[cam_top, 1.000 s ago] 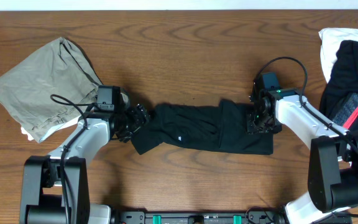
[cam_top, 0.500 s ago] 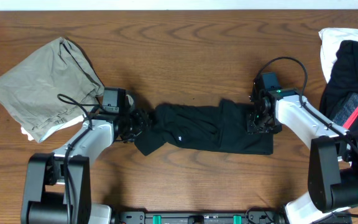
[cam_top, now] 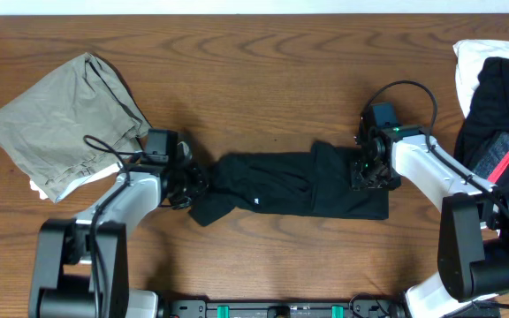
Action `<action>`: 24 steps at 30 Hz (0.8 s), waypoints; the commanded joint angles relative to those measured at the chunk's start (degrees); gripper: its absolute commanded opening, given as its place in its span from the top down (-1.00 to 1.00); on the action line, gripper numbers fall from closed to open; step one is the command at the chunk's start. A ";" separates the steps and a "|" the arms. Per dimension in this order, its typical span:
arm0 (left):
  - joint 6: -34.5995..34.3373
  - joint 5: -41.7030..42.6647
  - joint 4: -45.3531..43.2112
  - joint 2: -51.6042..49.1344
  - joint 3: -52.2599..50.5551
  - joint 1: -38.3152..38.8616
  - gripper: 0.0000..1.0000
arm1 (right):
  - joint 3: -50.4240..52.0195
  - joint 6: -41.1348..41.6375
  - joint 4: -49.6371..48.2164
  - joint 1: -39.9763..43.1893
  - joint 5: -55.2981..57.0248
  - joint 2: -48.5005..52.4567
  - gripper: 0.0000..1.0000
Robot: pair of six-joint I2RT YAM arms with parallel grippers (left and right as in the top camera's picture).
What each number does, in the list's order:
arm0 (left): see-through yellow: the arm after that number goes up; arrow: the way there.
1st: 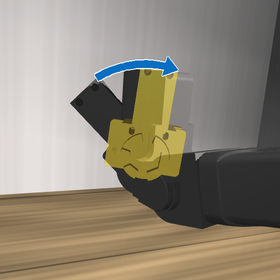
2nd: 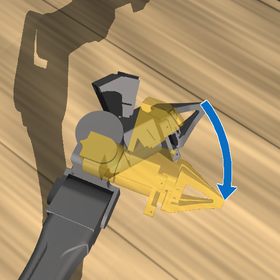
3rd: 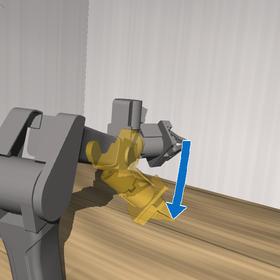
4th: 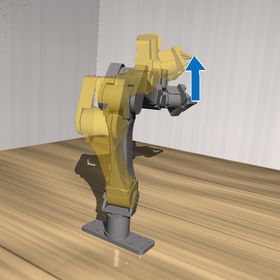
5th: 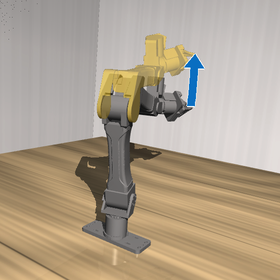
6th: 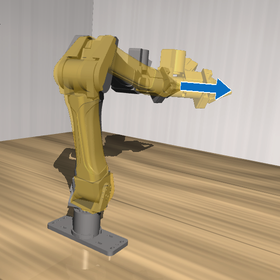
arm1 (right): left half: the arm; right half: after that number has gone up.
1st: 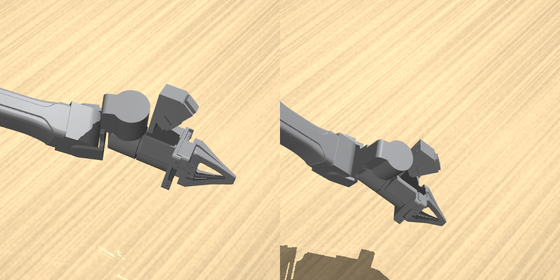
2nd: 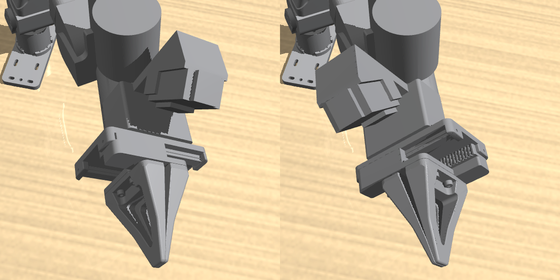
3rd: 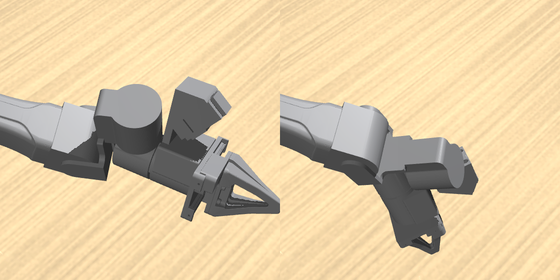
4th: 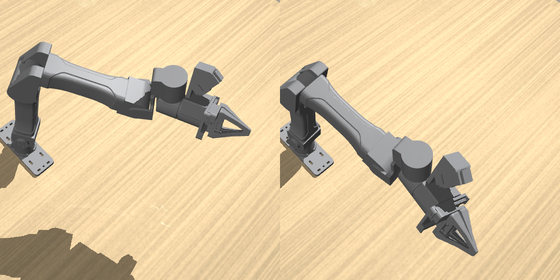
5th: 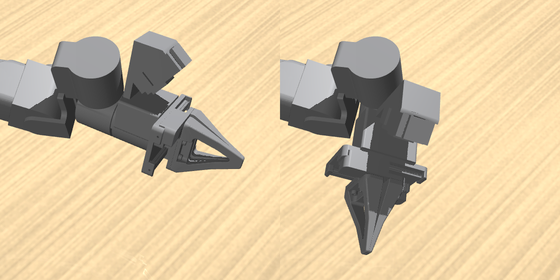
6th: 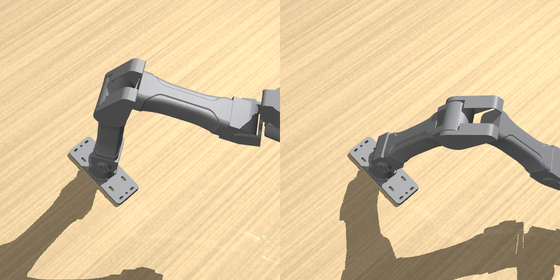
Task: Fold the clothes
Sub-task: 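Pull the shirt's left end leftward with the left gripper to straighten, then fold the black shirt's left end rightward over the middle with left gripper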
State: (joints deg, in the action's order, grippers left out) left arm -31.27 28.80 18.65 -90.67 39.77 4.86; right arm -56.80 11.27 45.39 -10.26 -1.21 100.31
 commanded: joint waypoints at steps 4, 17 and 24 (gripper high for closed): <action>4.50 -5.75 5.46 8.55 1.44 -5.33 0.88 | -4.28 -0.72 4.85 0.13 2.47 -4.37 -0.12; 13.05 -5.86 10.34 15.74 5.29 -19.76 0.88 | -11.47 -2.14 12.35 6.34 2.69 -16.39 -0.37; 21.99 -4.35 17.46 16.65 16.22 -15.26 0.88 | -11.45 -2.14 14.19 14.25 2.54 -16.35 -0.37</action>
State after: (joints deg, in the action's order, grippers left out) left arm -15.35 23.70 34.61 -75.77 51.09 -13.10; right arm -67.85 9.82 59.29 1.83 0.95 84.05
